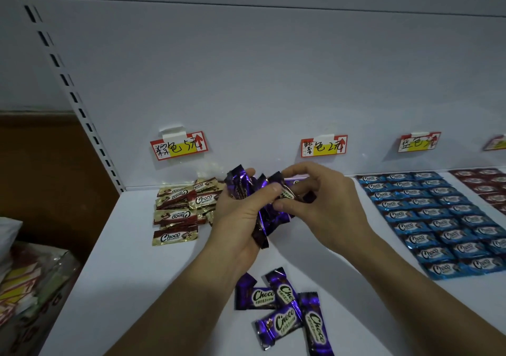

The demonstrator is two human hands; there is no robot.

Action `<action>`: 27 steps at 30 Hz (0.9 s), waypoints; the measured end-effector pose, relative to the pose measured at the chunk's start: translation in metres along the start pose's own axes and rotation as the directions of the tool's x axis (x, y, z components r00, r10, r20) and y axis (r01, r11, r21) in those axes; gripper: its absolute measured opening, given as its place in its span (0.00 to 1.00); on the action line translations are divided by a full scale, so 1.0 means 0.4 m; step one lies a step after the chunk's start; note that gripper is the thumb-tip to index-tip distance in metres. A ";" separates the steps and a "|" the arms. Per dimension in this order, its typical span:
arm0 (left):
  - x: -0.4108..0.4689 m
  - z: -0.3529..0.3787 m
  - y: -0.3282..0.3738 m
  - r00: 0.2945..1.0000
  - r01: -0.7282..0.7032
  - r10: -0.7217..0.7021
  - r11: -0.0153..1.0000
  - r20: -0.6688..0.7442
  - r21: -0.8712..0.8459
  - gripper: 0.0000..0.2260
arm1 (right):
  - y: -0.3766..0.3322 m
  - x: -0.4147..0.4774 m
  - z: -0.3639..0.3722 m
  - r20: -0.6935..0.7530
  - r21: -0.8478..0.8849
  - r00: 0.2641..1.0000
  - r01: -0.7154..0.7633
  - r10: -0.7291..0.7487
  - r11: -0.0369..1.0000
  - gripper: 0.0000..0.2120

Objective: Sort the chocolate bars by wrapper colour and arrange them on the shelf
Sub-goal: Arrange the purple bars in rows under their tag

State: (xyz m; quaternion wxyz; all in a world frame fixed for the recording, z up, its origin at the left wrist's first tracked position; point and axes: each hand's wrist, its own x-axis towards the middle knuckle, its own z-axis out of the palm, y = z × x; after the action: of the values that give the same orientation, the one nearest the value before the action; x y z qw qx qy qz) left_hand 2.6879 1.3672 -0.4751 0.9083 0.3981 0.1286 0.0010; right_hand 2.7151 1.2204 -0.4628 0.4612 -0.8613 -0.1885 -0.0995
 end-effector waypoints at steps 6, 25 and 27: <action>0.005 0.000 -0.015 0.998 0.023 -0.018 0.996 -0.060 0.083 0.21 | 0.019 0.002 -0.022 0.132 -0.079 0.984 0.130 -0.119 0.988 0.21; 0.019 -0.011 0.034 0.995 0.049 -0.059 0.991 -0.077 -0.122 0.15 | 0.075 0.004 -0.061 0.310 -0.023 0.940 -0.143 0.143 0.989 0.09; 0.018 -0.014 0.035 0.996 0.050 -0.058 0.991 -0.061 -0.126 0.14 | 0.077 0.001 -0.063 0.212 -0.115 0.976 -0.026 0.050 0.993 0.04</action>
State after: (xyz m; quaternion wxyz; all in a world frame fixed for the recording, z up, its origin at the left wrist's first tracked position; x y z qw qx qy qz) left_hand 2.6951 1.3816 -0.4705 0.9264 0.3368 0.1682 -0.0030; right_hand 2.7281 1.1838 -0.4720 0.3912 -0.8948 -0.2148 -0.0072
